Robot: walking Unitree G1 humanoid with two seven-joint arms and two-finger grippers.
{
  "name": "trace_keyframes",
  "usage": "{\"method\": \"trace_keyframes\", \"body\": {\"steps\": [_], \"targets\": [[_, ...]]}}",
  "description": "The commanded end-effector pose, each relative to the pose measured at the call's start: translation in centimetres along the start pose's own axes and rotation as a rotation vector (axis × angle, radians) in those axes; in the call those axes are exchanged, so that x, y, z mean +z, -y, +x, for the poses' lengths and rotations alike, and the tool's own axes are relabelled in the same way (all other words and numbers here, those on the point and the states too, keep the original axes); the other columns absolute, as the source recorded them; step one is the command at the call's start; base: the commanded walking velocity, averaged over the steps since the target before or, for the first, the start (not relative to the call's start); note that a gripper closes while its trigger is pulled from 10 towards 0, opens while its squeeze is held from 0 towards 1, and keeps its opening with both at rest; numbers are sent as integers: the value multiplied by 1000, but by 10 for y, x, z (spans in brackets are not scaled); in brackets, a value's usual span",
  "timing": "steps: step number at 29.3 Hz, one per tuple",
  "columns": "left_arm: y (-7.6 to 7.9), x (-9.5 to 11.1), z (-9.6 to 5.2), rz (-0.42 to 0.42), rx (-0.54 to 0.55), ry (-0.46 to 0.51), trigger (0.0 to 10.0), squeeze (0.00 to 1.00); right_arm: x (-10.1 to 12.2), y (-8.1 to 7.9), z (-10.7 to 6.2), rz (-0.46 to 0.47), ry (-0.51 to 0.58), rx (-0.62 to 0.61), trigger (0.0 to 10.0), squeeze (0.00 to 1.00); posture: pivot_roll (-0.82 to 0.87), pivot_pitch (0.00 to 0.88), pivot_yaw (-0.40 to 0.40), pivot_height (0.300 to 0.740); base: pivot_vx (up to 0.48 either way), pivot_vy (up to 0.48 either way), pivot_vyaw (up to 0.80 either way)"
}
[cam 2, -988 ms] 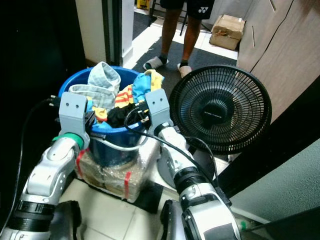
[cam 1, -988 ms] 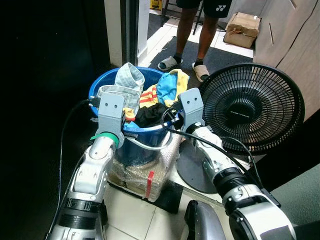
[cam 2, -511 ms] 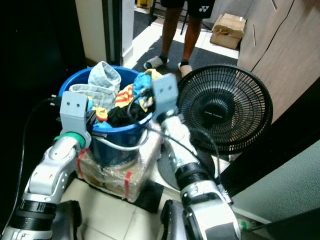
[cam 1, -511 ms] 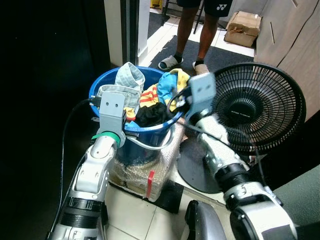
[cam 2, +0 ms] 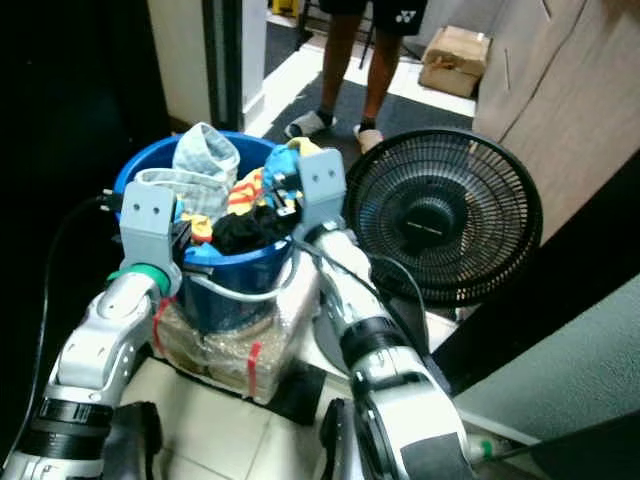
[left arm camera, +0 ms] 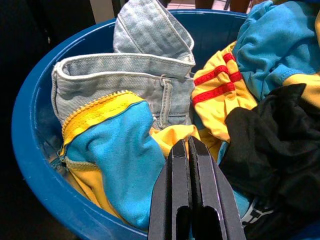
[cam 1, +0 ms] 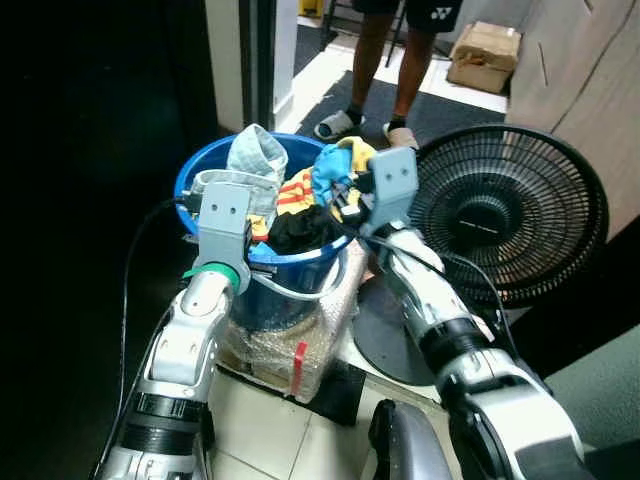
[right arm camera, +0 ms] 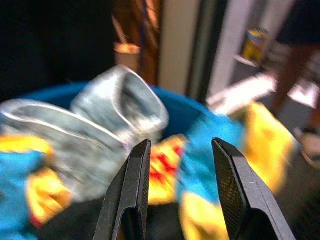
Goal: Clothes washing
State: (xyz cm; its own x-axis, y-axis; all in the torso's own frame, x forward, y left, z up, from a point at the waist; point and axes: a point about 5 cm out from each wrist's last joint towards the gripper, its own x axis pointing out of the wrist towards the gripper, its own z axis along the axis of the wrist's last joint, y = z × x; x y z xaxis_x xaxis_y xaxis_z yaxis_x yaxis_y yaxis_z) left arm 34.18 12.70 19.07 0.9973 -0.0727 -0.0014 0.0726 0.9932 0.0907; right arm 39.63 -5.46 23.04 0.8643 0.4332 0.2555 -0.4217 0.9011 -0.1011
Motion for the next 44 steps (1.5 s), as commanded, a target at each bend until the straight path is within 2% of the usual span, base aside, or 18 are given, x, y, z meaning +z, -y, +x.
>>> {"method": "trace_keyframes", "body": {"steps": [1,3,4,5,7,8,11,15,18,19,20,21,22,32,39,40,41,44], "targets": [[2,-27,-2,2,-1,-124,10000,0,1,-10,5,15,-19,46,10000,0,202,145,-95,491,0,0,0],[1,-27,-4,0,9,-123,10000,0,-4,-30,13,-28,-118,116,10000,0,212,153,-108,491,0,0,0],[1,-27,-4,0,9,-123,10000,0,-4,-30,13,-28,-118,116,10000,0,212,153,-108,491,0,0,0],[0,-28,-5,-2,17,-124,10000,0,-11,-31,11,-53,-175,130,10000,0,213,155,-112,491,0,0,0],[-1,-30,-7,-6,27,-127,10000,0,-25,-27,7,-85,-286,149,10000,0,213,158,-118,491,0,0,0],[-1,-30,-7,-6,27,-127,10000,0,-25,-27,7,-85,-286,149,10000,0,213,158,-118,491,0,0,0],[0,-32,-8,-9,29,-132,10000,0,-38,-18,0,-92,-402,186,10000,0,201,158,-124,491,0,0,0],[2,-32,-7,-14,26,-133,10000,0,-39,-14,-3,-96,-412,211,10000,0,182,153,-128,491,0,0,0],[5,-32,-5,-18,18,-130,10000,0,-43,2,-8,-120,-443,177,10000,0,161,146,-126,491,0,0,0],[6,-31,-4,-19,11,-129,10000,0,-47,11,-12,-131,-470,151,10000,435,143,140,-117,491,0,0,0],[8,-31,-3,-19,3,-127,10000,0,-50,18,-16,-139,-498,128,10000,941,143,140,-117,491,0,0,0],[8,-31,-3,-19,3,-127,10000,0,-50,18,-16,-139,-498,128,10000,941,143,140,-117,491,0,0,0],[10,-30,-2,-18,-8,-126,10000,0,-55,26,-21,-147,-534,104,10000,1000,134,135,-107,491,0,0,0],[13,-28,1,-11,-29,-123,10000,0,-60,24,-24,-151,-581,145,10000,1000,138,139,-86,491,0,0,0],[13,-29,0,-7,-32,-125,10000,0,-54,21,-19,-183,-552,174,10000,1000,143,148,-85,491,0,0,0],[12,-30,-1,-5,-30,-130,10000,0,-45,15,-11,-179,-512,187,10000,1000,154,162,-85,491,0,0,0],[12,-30,-1,-5,-30,-130,10000,0,-45,15,-11,-179,-512,187,10000,1000,154,162,-85,491,0,0,0],[10,-32,-5,-1,-17,-140,10000,0,-21,-4,7,-164,-412,227,10000,1000,174,181,-91,491,0,0,0]]}}
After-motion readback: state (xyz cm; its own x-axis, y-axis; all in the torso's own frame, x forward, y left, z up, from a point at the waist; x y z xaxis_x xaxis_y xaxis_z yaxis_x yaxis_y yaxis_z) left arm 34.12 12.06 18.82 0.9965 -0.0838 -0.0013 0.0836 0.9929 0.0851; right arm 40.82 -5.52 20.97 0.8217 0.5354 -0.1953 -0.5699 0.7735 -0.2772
